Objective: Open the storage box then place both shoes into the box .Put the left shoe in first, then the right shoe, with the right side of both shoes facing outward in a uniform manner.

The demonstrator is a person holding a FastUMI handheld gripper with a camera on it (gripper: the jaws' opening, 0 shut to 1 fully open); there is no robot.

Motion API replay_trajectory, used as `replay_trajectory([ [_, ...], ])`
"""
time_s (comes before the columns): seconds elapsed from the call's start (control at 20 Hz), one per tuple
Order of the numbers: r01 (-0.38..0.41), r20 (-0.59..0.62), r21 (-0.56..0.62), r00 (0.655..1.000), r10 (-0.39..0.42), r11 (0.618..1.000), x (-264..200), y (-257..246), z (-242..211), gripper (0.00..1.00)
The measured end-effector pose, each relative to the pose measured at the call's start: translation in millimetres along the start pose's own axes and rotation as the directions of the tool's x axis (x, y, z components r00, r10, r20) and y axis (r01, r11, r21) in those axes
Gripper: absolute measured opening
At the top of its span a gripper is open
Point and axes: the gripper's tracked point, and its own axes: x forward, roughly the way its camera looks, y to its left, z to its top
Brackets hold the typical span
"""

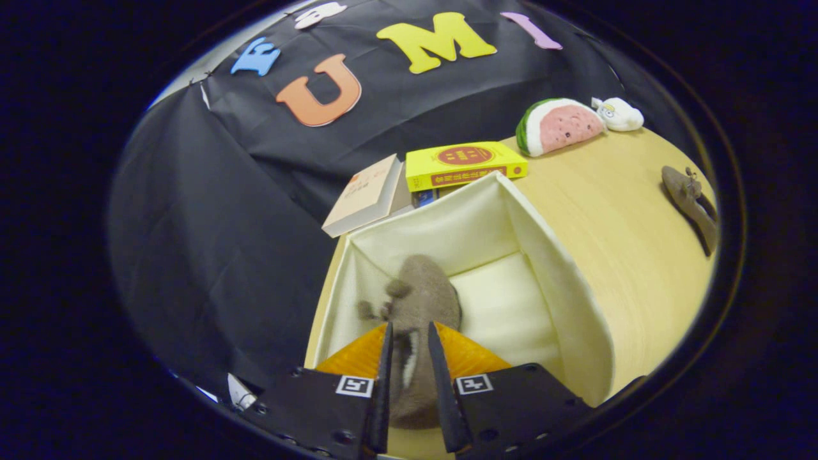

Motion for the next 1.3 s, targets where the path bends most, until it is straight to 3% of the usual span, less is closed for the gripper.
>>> replay_trajectory([
  [0.2,-0.043,0.075,-0.159,0.996,0.056,0.986,-31.2,7.2,19.6,0.61],
  [0.4,-0.062,0.182,-0.334,0.975,0.129,0.941,-90.2,-9.1,45.5,0.88],
  [0.7,0.004,0.308,-0.466,0.938,0.158,0.885,-169.1,-103.3,104.2,0.96],
  [1.05,0.179,0.42,-0.448,0.907,0.029,0.876,-233.1,-275.6,168.2,0.96],
  [1.3,0.231,0.377,-0.408,0.924,-0.068,0.883,-239.0,-373.8,178.2,0.96],
])
